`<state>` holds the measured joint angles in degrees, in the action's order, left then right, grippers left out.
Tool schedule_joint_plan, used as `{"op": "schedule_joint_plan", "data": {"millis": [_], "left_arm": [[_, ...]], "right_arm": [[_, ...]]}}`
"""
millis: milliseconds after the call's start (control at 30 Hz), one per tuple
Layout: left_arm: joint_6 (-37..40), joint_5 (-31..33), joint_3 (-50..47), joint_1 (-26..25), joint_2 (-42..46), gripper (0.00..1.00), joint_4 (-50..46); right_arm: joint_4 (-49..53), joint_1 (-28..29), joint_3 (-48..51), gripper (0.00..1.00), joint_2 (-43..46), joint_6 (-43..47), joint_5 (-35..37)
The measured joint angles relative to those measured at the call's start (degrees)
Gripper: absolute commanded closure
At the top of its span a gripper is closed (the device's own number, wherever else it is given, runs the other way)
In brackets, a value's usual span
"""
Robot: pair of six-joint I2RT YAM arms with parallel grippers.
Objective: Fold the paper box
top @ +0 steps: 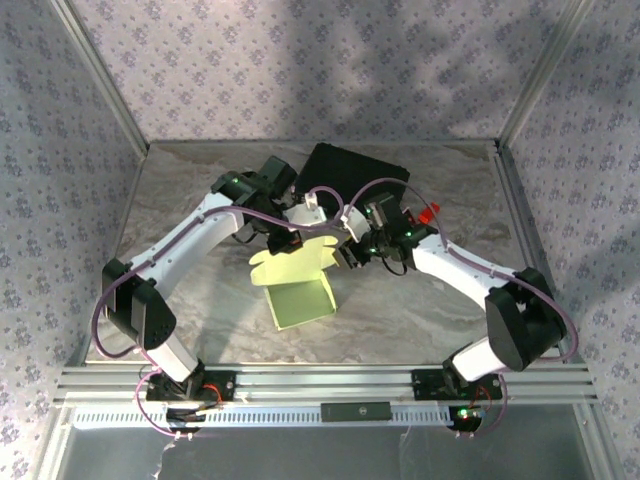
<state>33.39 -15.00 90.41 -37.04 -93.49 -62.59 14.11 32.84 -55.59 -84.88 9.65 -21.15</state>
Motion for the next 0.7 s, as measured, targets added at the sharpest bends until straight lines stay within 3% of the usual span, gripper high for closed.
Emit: {"op": "schedule_joint_plan", "data": {"millis": [400, 700], "left_arm": [[2.23, 0.0, 0.02, 0.28, -0.92, 1.0, 0.22], [3.06, 0.22, 0.02, 0.28, -0.92, 1.0, 1.33]], "right_arm": [[1.97, 1.7, -4.7, 0.59, -4.17, 3.17, -2.71], [4.09, 2.34, -6.6, 0.77, -4.83, 3.93, -3.37]]}}
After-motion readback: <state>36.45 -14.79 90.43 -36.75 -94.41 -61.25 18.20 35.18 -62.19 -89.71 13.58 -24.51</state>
